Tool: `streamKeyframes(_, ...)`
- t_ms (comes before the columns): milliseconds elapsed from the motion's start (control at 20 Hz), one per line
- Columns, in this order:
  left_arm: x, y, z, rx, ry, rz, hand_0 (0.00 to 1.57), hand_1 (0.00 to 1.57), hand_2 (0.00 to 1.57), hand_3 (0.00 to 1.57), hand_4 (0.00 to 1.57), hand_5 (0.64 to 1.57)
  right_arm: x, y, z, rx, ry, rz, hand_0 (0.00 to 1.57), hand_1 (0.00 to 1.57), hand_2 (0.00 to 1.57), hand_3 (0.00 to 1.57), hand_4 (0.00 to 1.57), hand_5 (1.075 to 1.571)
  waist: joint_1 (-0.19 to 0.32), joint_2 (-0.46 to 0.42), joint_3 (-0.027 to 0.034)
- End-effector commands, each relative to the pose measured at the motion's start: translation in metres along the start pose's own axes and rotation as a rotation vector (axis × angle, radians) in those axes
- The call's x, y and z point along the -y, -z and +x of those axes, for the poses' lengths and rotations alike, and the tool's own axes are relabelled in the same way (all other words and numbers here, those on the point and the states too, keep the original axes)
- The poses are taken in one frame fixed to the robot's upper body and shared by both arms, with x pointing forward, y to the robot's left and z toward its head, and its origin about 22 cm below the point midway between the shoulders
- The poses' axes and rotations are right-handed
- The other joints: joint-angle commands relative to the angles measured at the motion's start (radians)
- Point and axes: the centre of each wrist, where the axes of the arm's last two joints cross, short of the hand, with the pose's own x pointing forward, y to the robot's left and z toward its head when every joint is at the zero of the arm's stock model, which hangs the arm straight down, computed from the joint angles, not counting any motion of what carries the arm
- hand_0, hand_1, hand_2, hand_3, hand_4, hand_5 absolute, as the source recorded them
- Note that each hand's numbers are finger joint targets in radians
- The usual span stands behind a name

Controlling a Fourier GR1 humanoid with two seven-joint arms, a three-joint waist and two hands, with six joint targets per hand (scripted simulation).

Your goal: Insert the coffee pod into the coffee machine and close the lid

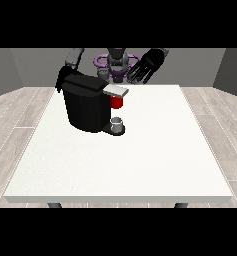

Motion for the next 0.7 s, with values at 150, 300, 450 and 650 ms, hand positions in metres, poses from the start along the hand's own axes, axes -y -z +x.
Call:
streamKeyframes(150, 0.121, -0.02, -0.02, -0.028, -0.662, 0.032, 0.0, 0.0, 0.0, 0.0, 0.47, 1.571, 0.016, -0.024, -0.036, -0.115, 0.034, -0.042, 0.0, 0.0, 0.0, 0.0, 0.0, 1.571, 0.135, -0.203, -0.0018)
streamKeyframes(300, 0.169, -0.041, -0.031, -0.071, -0.896, 0.045, 0.0, 0.0, 0.0, 0.0, 0.07, 1.571, 0.031, -0.02, -0.03, -0.073, 0.036, -0.048, 0.0, 0.0, 0.0, 0.0, 0.0, 1.571, 0.193, -0.27, -0.0011)
streamKeyframes(450, 0.222, -0.07, -0.035, -0.147, -0.946, -0.04, 0.0, 0.0, 0.0, 0.0, 0.42, 1.571, 0.028, -0.011, -0.01, -0.029, 0.1, 0.043, 0.0, 0.0, 0.0, 0.0, 0.0, 1.571, 0.24, -0.343, -0.0002)
streamKeyframes(650, 0.244, -0.104, -0.053, -0.22, -0.976, -0.097, 0.0, 0.0, 0.0, 0.0, 0.32, 1.571, 0.027, -0.016, -0.007, -0.043, 0.042, 0.094, 0.0, 0.0, 0.0, 0.0, 0.06, 1.571, 0.281, -0.41, 0.0001)
